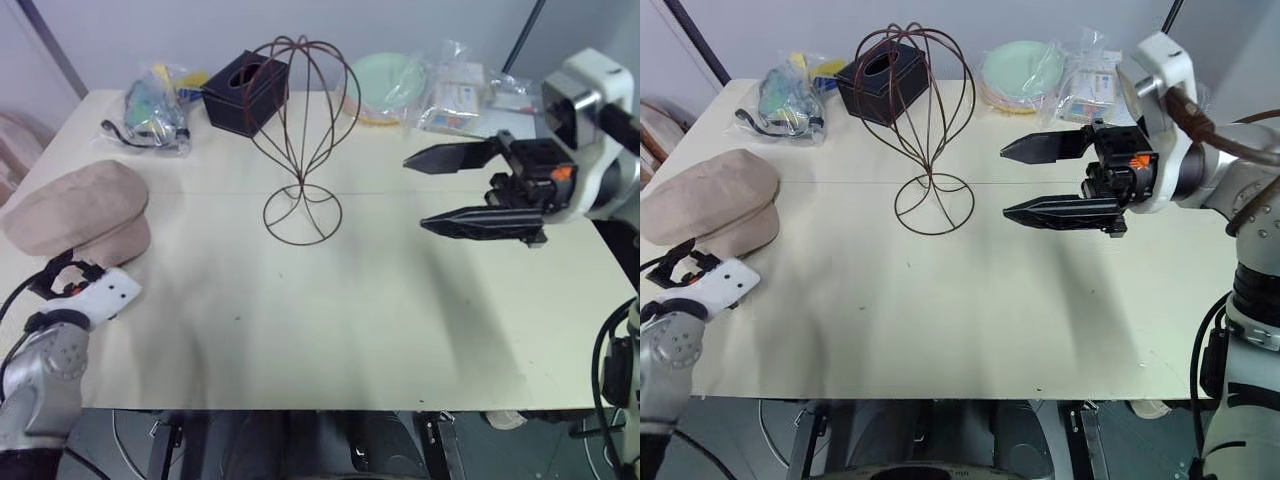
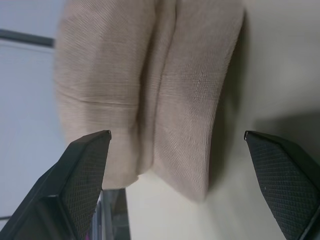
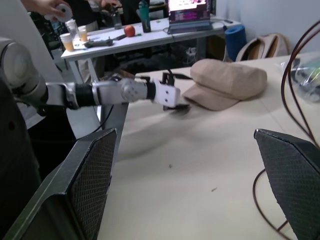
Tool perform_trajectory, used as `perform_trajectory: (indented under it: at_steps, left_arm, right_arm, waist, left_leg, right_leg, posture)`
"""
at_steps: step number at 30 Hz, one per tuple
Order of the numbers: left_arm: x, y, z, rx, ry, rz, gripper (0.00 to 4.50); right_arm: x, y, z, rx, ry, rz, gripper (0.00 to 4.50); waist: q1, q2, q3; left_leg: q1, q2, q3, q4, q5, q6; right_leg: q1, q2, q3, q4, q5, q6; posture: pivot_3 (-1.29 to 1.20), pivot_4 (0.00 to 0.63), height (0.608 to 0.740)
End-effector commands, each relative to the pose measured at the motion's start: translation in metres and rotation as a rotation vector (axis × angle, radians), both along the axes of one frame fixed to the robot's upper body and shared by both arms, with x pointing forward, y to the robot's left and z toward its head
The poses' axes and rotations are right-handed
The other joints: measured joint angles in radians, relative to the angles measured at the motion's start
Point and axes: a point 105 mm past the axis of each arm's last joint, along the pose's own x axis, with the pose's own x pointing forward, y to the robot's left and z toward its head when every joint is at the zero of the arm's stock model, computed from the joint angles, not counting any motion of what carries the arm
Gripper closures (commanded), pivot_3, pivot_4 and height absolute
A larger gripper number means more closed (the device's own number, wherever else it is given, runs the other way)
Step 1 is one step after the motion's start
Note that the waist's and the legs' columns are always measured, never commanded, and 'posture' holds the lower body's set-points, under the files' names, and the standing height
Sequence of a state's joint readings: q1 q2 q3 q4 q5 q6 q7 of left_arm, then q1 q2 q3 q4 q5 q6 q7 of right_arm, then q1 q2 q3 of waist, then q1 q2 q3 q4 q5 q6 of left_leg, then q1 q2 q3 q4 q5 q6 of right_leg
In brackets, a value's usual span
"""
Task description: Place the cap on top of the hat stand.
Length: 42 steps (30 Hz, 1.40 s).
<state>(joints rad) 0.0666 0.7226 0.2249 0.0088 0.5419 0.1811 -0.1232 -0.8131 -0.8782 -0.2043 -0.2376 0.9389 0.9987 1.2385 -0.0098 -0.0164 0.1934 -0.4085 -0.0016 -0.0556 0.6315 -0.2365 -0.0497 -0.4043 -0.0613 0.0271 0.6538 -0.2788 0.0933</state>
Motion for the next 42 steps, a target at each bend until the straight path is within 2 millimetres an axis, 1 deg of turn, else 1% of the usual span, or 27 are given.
perform_trajectory:
  at_steps: [1, 4, 7, 10, 14, 15, 18, 20, 22, 23, 25, 26, 28, 30, 31, 33, 34, 36, 38, 40, 42]
  left_arm:
    - [0.014, 0.006, 0.002, 0.023, -0.008, -0.004, 0.0]
    - [0.025, 0.003, 0.001, 0.021, -0.009, -0.042, 0.0]
    - [0.03, 0.001, 0.002, 0.012, -0.017, -0.066, 0.85]
    - [0.031, 0.005, 0.006, 0.0, -0.036, -0.056, 2.23]
    - [0.031, 0.008, 0.009, -0.009, -0.054, -0.05, 4.26]
    - [0.031, 0.008, 0.01, -0.009, -0.061, -0.05, 4.41]
    - [0.035, 0.007, 0.024, 0.004, -0.108, -0.051, 4.41]
    - [0.042, 0.0, 0.056, 0.017, -0.205, -0.08, 4.41]
    - [0.048, -0.016, 0.098, 0.025, -0.325, -0.149, 4.41]
    - [0.05, -0.024, 0.114, 0.028, -0.371, -0.181, 4.41]
    - [0.052, -0.047, 0.155, 0.025, -0.495, -0.275, 4.41]
    - [0.05, -0.061, 0.178, 0.042, -0.573, -0.333, 4.41]
    - [0.043, -0.089, 0.218, 0.062, -0.704, -0.448, 4.41]
    - [0.035, -0.116, 0.249, 0.062, -0.815, -0.559, 4.41]
    - [0.031, -0.129, 0.26, 0.054, -0.852, -0.621, 4.41]
    - [0.023, -0.157, 0.272, 0.074, -0.897, -0.748, 4.41]
    - [0.019, -0.174, 0.275, 0.076, -0.903, -0.824, 4.41]
    - [0.013, -0.203, 0.273, 0.092, -0.9, -0.959, 4.41]
    - [0.01, -0.223, 0.265, 0.11, -0.872, -1.051, 4.41]
    - [0.012, -0.234, 0.251, 0.124, -0.824, -1.094, 4.41]
    - [0.016, -0.235, 0.238, 0.129, -0.782, -1.09, 4.41]
  right_arm:
    - [-0.007, 0.0, 0.013, 0.012, -0.068, -0.007, 0.01]
    - [-0.006, 0.0, 0.014, 0.023, -0.068, -0.022, 0.01]
    - [-0.005, 0.0, 0.014, 0.02, -0.071, -0.033, 0.0]
    - [-0.004, -0.001, 0.014, 0.019, -0.076, -0.052, 0.0]
    - [-0.001, -0.003, 0.014, 0.024, -0.081, -0.072, 0.0]
    - [0.0, -0.003, 0.014, 0.025, -0.08, -0.075, 0.0]
    - [0.005, -0.007, 0.013, 0.023, -0.051, -0.104, 0.0]
    - [0.008, -0.014, 0.015, 0.024, -0.053, -0.139, 0.0]
    - [0.013, -0.024, 0.017, 0.019, -0.076, -0.194, 0.0]
    - [0.014, -0.027, 0.018, 0.017, -0.085, -0.215, 0.0]
    - [0.016, -0.035, 0.021, 0.021, -0.093, -0.256, 0.0]
    - [0.016, -0.04, 0.022, 0.026, -0.095, -0.274, 0.0]
    - [0.015, -0.047, 0.023, 0.03, -0.098, -0.305, 0.0]
    - [0.014, -0.053, 0.023, 0.033, -0.097, -0.335, 0.0]
    - [0.014, -0.056, 0.022, 0.034, -0.096, -0.349, 0.0]
    - [0.013, -0.06, 0.021, 0.038, -0.095, -0.369, 0.0]
    - [0.012, -0.062, 0.021, 0.037, -0.096, -0.38, 0.0]
    - [0.011, -0.066, 0.02, 0.039, -0.098, -0.403, 0.0]
    - [0.009, -0.069, 0.019, 0.042, -0.099, -0.422, 0.0]
    - [0.007, -0.071, 0.017, 0.042, -0.101, -0.436, 0.0]
    - [0.005, -0.071, 0.016, 0.041, -0.103, -0.443, 0.0]
  waist:
    - [0.001, 0.0, 0.0]
    - [-0.001, 0.0, 0.0]
    - [-0.001, 0.0, 0.0]
    - [-0.001, 0.0, 0.0]
    - [-0.001, 0.001, 0.0]
    - [-0.001, 0.001, 0.0]
    - [-0.001, 0.001, 0.0]
    - [0.001, 0.001, 0.0]
    - [0.006, 0.0, 0.0]
    - [0.01, -0.001, 0.0]
    - [0.017, -0.002, 0.001]
    - [0.02, -0.002, 0.001]
    - [0.022, -0.002, 0.001]
    - [0.022, -0.002, 0.001]
    - [0.021, -0.002, 0.001]
    - [0.018, -0.002, 0.001]
    - [0.016, -0.002, 0.001]
    - [0.017, -0.002, 0.0]
    - [0.016, -0.002, 0.0]
    - [0.014, -0.002, 0.0]
    - [0.009, -0.002, 0.0]
  left_leg:
    - [0.0, -0.001, 0.0, 0.0, 0.0, 0.0]
    - [0.0, -0.001, -0.001, 0.0, 0.0, 0.0]
    - [0.0, -0.001, -0.001, 0.0, 0.0, 0.0]
    - [0.0, -0.001, -0.001, 0.0, 0.0, 0.0]
    - [0.0, 0.0, -0.002, 0.0, 0.0, 0.0]
    - [0.0, 0.0, -0.002, 0.0, 0.0, 0.0]
    - [0.0, -0.001, -0.002, 0.0, 0.0, 0.0]
    - [0.0, -0.001, -0.002, 0.0, 0.0, 0.0]
    - [-0.001, -0.001, -0.002, 0.0, 0.0, 0.0]
    - [-0.001, -0.001, -0.002, 0.001, 0.0, 0.0]
    - [-0.002, -0.001, -0.002, 0.001, 0.0, 0.0]
    - [-0.002, -0.001, -0.002, 0.001, 0.0, 0.0]
    - [-0.002, -0.002, -0.002, 0.001, 0.0, 0.0]
    - [-0.004, -0.002, -0.002, 0.001, 0.0, 0.0]
    - [-0.004, -0.002, -0.001, 0.001, 0.0, 0.0]
    - [-0.004, -0.003, 0.0, 0.001, 0.0, 0.0]
    - [-0.003, -0.004, 0.0, 0.001, 0.0, 0.0]
    - [-0.003, -0.004, 0.0, 0.001, 0.0, 0.001]
    - [-0.002, -0.003, 0.0, 0.001, 0.0, 0.001]
    - [-0.002, -0.003, 0.0, 0.002, 0.0, 0.001]
    - [-0.002, -0.003, 0.0, 0.002, 0.0, 0.001]
  right_leg:
    - [0.0, -0.001, 0.0, 0.0, 0.0, 0.0]
    - [0.0, -0.001, 0.0, 0.001, 0.0, 0.0]
    - [0.0, -0.001, 0.0, 0.001, 0.0, 0.0]
    - [0.0, -0.001, 0.0, 0.001, 0.0, 0.0]
    - [0.0, -0.001, 0.0, 0.001, 0.0, 0.0]
    - [0.0, -0.001, 0.0, 0.001, 0.0, 0.0]
    - [0.0, -0.001, 0.0, 0.001, 0.0, 0.0]
    - [0.0, -0.001, -0.001, 0.001, 0.0, 0.0]
    - [0.0, -0.001, -0.001, 0.001, 0.0, 0.0]
    - [0.0, -0.001, -0.002, 0.001, 0.0, 0.0]
    - [0.0, -0.001, -0.002, 0.001, 0.0, 0.001]
    - [0.0, -0.001, -0.002, 0.001, 0.0, 0.001]
    - [0.0, -0.001, -0.002, 0.0, 0.0, 0.001]
    - [0.0, -0.001, -0.002, -0.002, 0.001, 0.002]
    - [-0.001, -0.001, -0.002, -0.003, 0.001, 0.002]
    - [-0.001, 0.0, -0.002, -0.003, 0.001, 0.002]
    - [-0.001, 0.0, -0.001, -0.003, 0.001, 0.003]
    - [0.0, 0.0, -0.001, -0.002, 0.001, 0.003]
    - [0.0, 0.001, -0.001, -0.002, 0.001, 0.003]
    - [0.0, 0.002, -0.001, -0.001, 0.001, 0.003]
    - [0.0, 0.003, 0.0, -0.001, 0.001, 0.003]
  posture:
    - [0.0, 0.15, 0.74]
    - [0.0, 0.15, 0.74]
    - [0.0, 0.15, 0.74]
    - [0.0, 0.15, 0.74]
    - [0.0, 0.15, 0.74]
    - [0.0, 0.15, 0.74]
    - [0.0, 0.15, 0.74]
    - [0.0, 0.15, 0.74]
    - [0.0, 0.15, 0.74]
    - [0.0, 0.15, 0.74]
    - [0.0, 0.15, 0.74]
    - [0.0, 0.15, 0.74]
    - [0.0, 0.15, 0.74]
    - [0.0, 0.15, 0.74]
    - [0.0, 0.15, 0.74]
    - [0.0, 0.15, 0.74]
    - [0.0, 0.15, 0.74]
    - [0.0, 0.15, 0.74]
    - [0.0, 0.15, 0.74]
    - [0.0, 0.15, 0.74]
    - [0.0, 0.15, 0.74]
